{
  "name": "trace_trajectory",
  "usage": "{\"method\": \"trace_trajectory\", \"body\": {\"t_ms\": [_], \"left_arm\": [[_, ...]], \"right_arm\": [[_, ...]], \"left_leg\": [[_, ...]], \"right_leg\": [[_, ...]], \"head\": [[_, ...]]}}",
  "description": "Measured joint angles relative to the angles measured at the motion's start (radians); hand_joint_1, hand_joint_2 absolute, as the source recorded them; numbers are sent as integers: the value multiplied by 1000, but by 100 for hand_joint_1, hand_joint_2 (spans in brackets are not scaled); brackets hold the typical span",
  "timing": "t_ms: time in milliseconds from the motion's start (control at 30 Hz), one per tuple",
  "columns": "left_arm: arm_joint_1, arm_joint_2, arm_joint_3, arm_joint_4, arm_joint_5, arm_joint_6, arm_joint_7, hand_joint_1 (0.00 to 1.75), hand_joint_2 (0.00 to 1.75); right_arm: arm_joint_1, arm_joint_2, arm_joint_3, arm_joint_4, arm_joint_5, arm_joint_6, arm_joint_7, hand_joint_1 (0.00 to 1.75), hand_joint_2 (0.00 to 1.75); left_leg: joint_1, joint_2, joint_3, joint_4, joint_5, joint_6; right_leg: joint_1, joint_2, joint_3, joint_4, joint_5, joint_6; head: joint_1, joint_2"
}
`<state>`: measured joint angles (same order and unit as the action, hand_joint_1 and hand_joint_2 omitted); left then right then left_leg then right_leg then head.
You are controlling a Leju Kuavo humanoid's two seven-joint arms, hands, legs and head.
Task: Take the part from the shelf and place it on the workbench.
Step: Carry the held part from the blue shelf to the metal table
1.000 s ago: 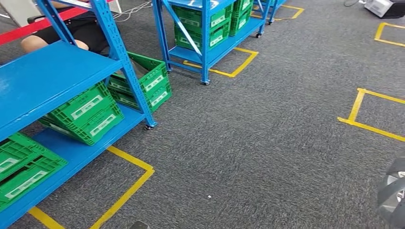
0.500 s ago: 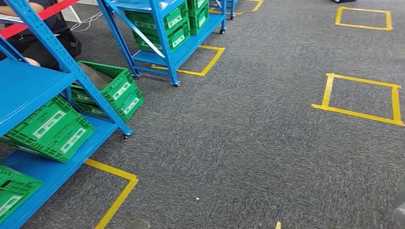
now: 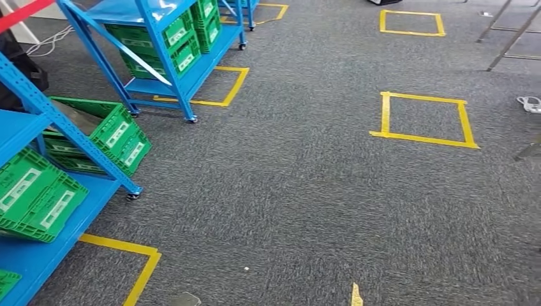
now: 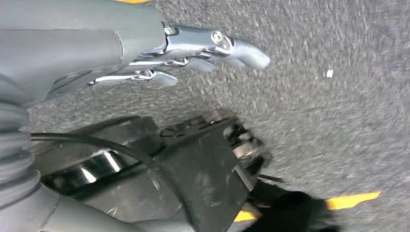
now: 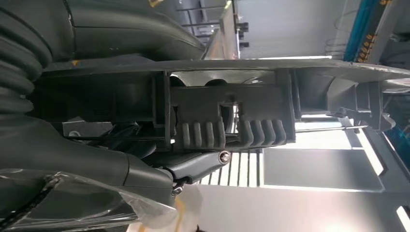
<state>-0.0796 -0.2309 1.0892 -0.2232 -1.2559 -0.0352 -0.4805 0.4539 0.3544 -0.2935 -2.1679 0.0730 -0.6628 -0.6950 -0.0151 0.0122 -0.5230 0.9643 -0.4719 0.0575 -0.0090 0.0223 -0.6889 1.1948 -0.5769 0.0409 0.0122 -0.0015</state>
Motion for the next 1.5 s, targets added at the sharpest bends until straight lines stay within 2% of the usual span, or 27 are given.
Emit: {"method": "trace_trajectory", "body": {"t_ms": [67,100,167,233,267,333,367,433,500,567,600,633,700,733,800,833,867,933,1000,1033,1100,1133,1200,1267,1367,1433,1500], "left_arm": [[2,0,0,0,0,0,2,0,175],[3,0,0,0,0,1,2,0,175],[2,0,0,0,0,2,3,0,175],[1,0,0,0,0,2,3,0,175],[1,1,0,0,0,3,3,0,175],[0,0,0,0,0,3,3,0,175],[-1,0,0,0,0,3,2,0,175],[-2,-1,0,0,-1,3,1,0,175],[0,0,0,0,-2,3,0,0,175],[3,1,0,0,-2,3,-1,0,175],[3,1,0,0,-2,2,-1,0,175],[3,1,0,0,-3,2,-1,0,175],[3,3,0,0,-3,4,2,0,175],[2,4,0,0,-3,5,3,0,175],[1,7,0,0,-3,7,7,0,175],[0,8,0,0,-3,7,8,0,175],[-1,8,0,0,-3,9,8,0,175],[-3,7,0,0,-3,11,8,0,175],[-1,7,0,0,-3,12,9,0,175],[1,7,0,0,-3,13,10,0,175],[2,8,1,0,-3,15,10,0,175],[1,8,1,0,-3,15,10,0,175],[-1,8,1,0,-3,15,10,0,175],[-3,9,1,0,-3,15,9,0,175],[-5,9,1,0,-3,15,8,0,175],[-7,9,1,0,-3,15,7,0,175],[-7,9,1,0,-3,15,7,0,175]], "right_arm": [[0,0,1,-3,-4,-3,1,175,175],[1,0,0,-4,-9,-4,1,175,175],[-1,0,-3,-4,-22,-4,1,175,175],[-3,0,-8,-4,-35,-4,2,175,175],[-4,0,-11,-4,-39,-4,2,175,175],[-4,0,-20,-4,-42,-4,2,175,175],[-4,0,-25,-4,-42,-4,2,175,175],[-10,0,-33,-6,-39,-4,2,175,175],[-18,0,-44,-7,-35,-4,2,175,175],[-22,0,-57,-7,-32,-4,2,175,175],[-22,0,-62,-7,-30,-4,2,175,175],[-23,0,-67,-7,-28,-4,2,175,175],[-27,0,-75,-7,-18,-4,2,175,175],[-29,0,-79,-7,-11,-4,2,175,175],[-33,0,-86,-7,5,-4,2,175,175],[-33,0,-90,-8,14,-4,2,175,175],[-31,0,-94,-8,20,-4,2,175,175],[-34,0,-101,-9,30,-4,2,175,175],[-38,0,-104,-9,33,-4,1,175,175],[-39,0,-105,-9,33,-4,1,175,175],[-37,0,-107,-9,29,-4,2,175,175],[-36,0,-108,-9,28,-4,2,175,175],[-36,0,-109,-9,28,-4,2,175,175],[-37,0,-109,-9,29,-4,2,175,175],[-34,0,-111,-9,29,-4,2,175,175],[-34,0,-112,-11,30,-4,2,175,175],[-36,0,-112,-12,30,-4,2,175,175]], "left_leg": [[1,28,-3,1,-1,-2],[3,41,-4,2,-2,-5],[6,64,-4,10,-7,-15],[5,81,-4,22,-16,-29],[3,88,-3,26,-19,-37],[4,103,0,27,-21,-48],[7,97,0,32,-27,-54],[13,52,-20,88,-73,-64],[16,6,-73,220,-147,-65],[16,-3,-114,317,-177,-62],[15,-5,-112,314,-163,-58],[15,-10,-92,272,-130,-53],[15,-53,-33,139,-59,-41],[15,-75,-11,86,-40,-36],[14,-95,2,48,-37,-31],[13,-86,3,42,-36,-29],[13,-73,4,36,-32,-26],[15,-47,6,20,-21,-17],[13,-18,5,14,-17,-12],[11,-3,4,15,-17,-12],[10,26,2,16,-18,-13],[10,40,2,17,-18,-14],[8,62,4,20,-22,-19],[3,79,6,25,-27,-28],[3,97,9,29,-32,-42],[8,62,-4,68,-64,-53],[12,11,-54,187,-133,-60]], "right_leg": [[-9,-16,-26,66,-20,13],[-14,-22,-10,46,-5,19],[-21,-54,70,-82,47,28],[-20,-88,137,-183,75,22],[-19,-95,148,-200,76,14],[-16,-74,143,-198,80,-3],[-16,-65,141,-200,83,-10],[-19,-45,141,-203,90,-22],[-16,-22,134,-203,94,-30],[-11,4,131,-202,97,-33],[-10,18,130,-201,97,-33],[-8,32,131,-200,98,-33],[-7,58,130,-197,99,-30],[-8,70,127,-195,100,-26],[-11,92,115,-194,107,-13],[-14,104,109,-196,111,-5],[-15,102,102,-195,112,0],[-11,60,75,-153,83,8],[-9,5,22,-38,19,12],[-9,-7,-6,24,-8,15],[-11,-17,-18,66,-12,20],[-12,-23,5,30,10,22],[-10,-58,86,-107,63,20],[-6,-86,139,-195,84,7],[-5,-66,140,-206,89,-14],[-9,-48,138,-209,96,-26],[-10,-27,137,-210,100,-34]], "head": [[1,0],[1,0],[1,0],[1,0],[1,0],[-1,0],[-2,0],[-5,0],[-9,0],[-9,0],[-9,0],[-9,0],[-9,0],[-9,0],[-10,0],[-11,0],[-10,0],[-8,0],[-6,0],[-5,0],[-5,0],[-5,0],[-5,0],[-8,0],[-11,0],[-14,0],[-18,0]]}}
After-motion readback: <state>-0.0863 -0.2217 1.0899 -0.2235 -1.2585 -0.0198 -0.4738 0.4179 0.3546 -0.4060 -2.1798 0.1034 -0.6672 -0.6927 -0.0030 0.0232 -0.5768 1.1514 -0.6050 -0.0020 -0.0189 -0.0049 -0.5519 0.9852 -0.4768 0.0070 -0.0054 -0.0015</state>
